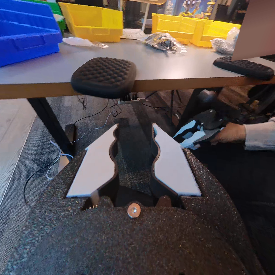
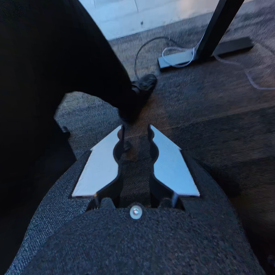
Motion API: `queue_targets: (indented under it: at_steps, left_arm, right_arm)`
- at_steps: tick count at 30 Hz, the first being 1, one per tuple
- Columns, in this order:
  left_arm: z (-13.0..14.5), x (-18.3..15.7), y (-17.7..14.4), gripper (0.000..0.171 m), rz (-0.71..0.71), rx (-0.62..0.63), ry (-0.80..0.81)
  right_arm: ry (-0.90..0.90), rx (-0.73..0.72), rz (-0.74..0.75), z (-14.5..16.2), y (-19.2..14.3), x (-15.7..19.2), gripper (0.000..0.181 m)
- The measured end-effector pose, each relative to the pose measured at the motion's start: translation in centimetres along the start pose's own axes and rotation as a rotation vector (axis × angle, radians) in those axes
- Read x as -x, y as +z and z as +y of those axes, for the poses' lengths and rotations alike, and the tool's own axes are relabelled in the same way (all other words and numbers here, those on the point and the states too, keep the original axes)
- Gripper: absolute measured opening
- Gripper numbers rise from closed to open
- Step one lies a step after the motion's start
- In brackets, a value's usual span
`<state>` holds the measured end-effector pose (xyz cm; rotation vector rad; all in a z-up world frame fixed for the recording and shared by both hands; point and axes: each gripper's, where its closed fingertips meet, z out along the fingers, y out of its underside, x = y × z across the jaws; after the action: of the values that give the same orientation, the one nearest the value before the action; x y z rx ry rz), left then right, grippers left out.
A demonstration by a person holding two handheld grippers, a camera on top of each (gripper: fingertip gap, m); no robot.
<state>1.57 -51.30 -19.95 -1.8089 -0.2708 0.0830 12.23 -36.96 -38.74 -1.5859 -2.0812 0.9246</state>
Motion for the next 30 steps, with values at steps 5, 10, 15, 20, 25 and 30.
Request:
queue_targets:
  at_steps: [5,10,15,20,25,30]
  left_arm:
    - [4.2,7.2,-2.8,0.041,-0.247,0.010,0.020]
    - [8.0,13.2,-8.5,0.042,-0.442,-0.003,-0.089]
    - [11.5,15.3,-12.1,0.040,-0.546,0.013,-0.151]
    - [16.1,15.8,-11.2,0.039,-0.535,0.119,-0.183]
    - [16.4,16.1,-10.5,0.039,-0.525,0.118,-0.197]
    - [16.2,15.8,-10.7,0.038,-0.523,0.112,-0.191]
  right_arm:
    - [0.234,0.242,0.001,8.8,15.2,-3.9,0.038]
    - [0.257,0.327,0.176,21.9,25.8,-7.1,0.031]
    - [0.362,0.361,0.260,32.2,31.1,-8.9,0.028]
    - [0.370,0.398,0.231,36.4,34.3,-9.3,0.022]
    - [0.338,0.373,0.280,36.9,34.7,-9.3,0.016]
    - [0.327,0.391,0.243,36.9,34.8,-9.4,0.000]
